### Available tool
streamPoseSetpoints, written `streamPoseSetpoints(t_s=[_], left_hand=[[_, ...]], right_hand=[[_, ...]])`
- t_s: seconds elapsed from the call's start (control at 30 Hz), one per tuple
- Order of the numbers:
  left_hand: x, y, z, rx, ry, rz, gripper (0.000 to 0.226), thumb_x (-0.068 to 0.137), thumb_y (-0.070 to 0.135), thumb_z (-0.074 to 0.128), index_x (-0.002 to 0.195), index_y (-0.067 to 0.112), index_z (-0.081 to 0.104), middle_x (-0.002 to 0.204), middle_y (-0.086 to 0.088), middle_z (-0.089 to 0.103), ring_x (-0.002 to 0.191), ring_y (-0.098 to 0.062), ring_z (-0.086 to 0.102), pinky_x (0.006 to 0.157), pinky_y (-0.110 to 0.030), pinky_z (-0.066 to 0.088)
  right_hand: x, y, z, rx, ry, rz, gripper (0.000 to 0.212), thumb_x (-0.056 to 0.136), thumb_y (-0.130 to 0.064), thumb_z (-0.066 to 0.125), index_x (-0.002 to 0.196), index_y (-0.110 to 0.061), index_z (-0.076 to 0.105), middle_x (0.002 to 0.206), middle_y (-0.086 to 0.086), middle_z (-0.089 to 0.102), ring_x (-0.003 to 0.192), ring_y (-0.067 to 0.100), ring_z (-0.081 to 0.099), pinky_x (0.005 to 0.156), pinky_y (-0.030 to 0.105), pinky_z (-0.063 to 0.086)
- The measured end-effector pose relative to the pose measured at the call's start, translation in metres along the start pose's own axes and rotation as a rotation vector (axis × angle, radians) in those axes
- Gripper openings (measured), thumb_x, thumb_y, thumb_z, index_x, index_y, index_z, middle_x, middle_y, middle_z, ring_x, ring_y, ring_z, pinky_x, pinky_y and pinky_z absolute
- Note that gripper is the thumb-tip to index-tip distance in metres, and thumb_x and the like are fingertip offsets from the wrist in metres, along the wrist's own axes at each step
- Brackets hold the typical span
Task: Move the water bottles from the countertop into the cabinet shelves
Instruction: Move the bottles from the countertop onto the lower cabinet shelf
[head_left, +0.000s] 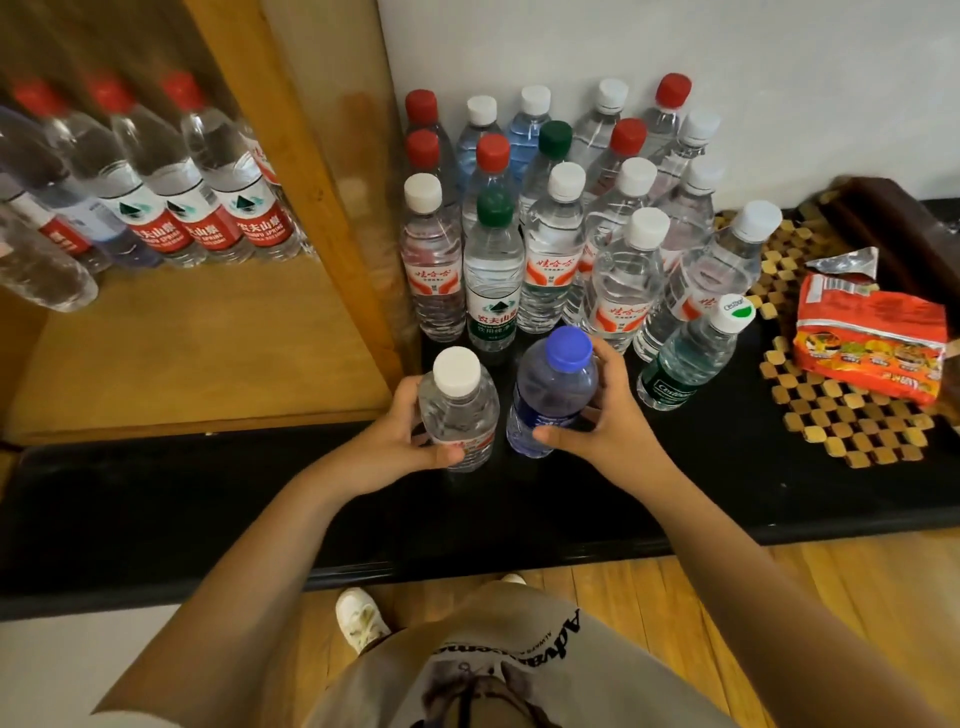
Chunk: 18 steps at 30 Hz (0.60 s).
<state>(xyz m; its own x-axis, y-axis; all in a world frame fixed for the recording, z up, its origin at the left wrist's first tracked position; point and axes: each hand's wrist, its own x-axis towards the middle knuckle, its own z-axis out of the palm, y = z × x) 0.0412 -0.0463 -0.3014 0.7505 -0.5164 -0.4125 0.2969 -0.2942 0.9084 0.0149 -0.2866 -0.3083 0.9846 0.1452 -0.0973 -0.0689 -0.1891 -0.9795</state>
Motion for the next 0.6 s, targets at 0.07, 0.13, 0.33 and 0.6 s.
streamPoseSetpoints(t_s=[0.07, 0.13, 0.33, 0.6], left_hand=[[-0.001, -0.008, 0.009, -0.039, 0.09, 0.021, 0.084, 0.075, -0.004, 0.069, 0.125, 0.039, 0.017, 0.133, 0.013, 0.035, 0.128, -0.006, 0.036, 0.102, -0.018, 0.034], [0.0, -0.015, 0.02, -0.041, 0.21, 0.07, 0.089, 0.069, -0.004, 0.075, 0.124, 0.04, 0.02, 0.128, 0.015, 0.04, 0.118, 0.003, 0.043, 0.092, -0.006, 0.038], [0.005, -0.026, 0.031, -0.061, 0.344, 0.194, 0.074, 0.071, 0.001, 0.075, 0.116, 0.041, 0.033, 0.121, 0.023, 0.044, 0.106, 0.025, 0.044, 0.085, 0.003, 0.036], [-0.021, -0.045, -0.004, 0.041, 0.2, 0.163, 0.086, 0.074, 0.011, 0.075, 0.114, 0.069, 0.026, 0.117, 0.049, 0.04, 0.113, 0.028, 0.035, 0.084, 0.006, 0.032]], right_hand=[[0.0, 0.011, 0.004, -0.045, 0.105, 0.009, 0.096, 0.057, -0.007, 0.085, 0.131, -0.033, 0.031, 0.132, -0.004, 0.044, 0.122, 0.01, 0.048, 0.095, 0.024, 0.046], [-0.002, 0.021, 0.009, -0.112, 0.158, 0.012, 0.087, 0.054, -0.01, 0.087, 0.119, -0.04, 0.038, 0.127, 0.003, 0.047, 0.12, 0.016, 0.048, 0.096, 0.028, 0.044], [-0.016, 0.037, 0.031, -0.151, 0.246, 0.135, 0.073, 0.058, -0.025, 0.083, 0.119, -0.032, 0.043, 0.099, -0.03, 0.06, 0.097, -0.014, 0.056, 0.073, 0.01, 0.048], [-0.027, 0.022, 0.075, -0.266, 0.248, 0.139, 0.061, 0.058, -0.032, 0.081, 0.107, -0.041, 0.046, 0.098, -0.026, 0.058, 0.092, -0.007, 0.06, 0.078, 0.021, 0.049]])
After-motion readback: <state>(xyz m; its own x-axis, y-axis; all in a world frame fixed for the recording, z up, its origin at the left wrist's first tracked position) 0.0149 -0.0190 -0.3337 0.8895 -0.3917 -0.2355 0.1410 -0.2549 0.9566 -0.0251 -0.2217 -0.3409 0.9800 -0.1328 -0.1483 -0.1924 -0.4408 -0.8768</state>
